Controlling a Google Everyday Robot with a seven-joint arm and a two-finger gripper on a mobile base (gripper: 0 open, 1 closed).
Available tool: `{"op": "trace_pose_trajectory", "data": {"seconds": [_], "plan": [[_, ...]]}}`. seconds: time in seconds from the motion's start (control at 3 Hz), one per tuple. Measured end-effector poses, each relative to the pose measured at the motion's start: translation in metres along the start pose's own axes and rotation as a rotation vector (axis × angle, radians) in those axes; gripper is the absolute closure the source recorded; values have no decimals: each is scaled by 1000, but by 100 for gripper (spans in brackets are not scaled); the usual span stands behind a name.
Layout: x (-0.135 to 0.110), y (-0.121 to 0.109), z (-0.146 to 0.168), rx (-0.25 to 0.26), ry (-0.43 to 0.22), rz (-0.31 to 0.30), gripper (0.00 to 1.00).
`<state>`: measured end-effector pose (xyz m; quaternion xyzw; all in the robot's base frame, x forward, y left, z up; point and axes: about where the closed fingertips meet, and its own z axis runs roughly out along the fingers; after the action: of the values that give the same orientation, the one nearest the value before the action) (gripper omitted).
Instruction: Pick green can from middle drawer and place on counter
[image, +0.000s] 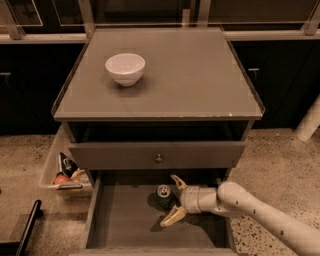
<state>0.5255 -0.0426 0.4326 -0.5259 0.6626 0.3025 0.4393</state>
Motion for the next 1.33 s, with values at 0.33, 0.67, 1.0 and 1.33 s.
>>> {"op": "trace_pose_trajectory", "data": {"seconds": [0.33,0.67,1.0,1.33], "plan": [[0,0,10,-20,-18,4,0],[0,0,10,-20,-18,4,19],[0,0,10,-20,-18,4,42],[0,0,10,-20,-18,4,65]]}}
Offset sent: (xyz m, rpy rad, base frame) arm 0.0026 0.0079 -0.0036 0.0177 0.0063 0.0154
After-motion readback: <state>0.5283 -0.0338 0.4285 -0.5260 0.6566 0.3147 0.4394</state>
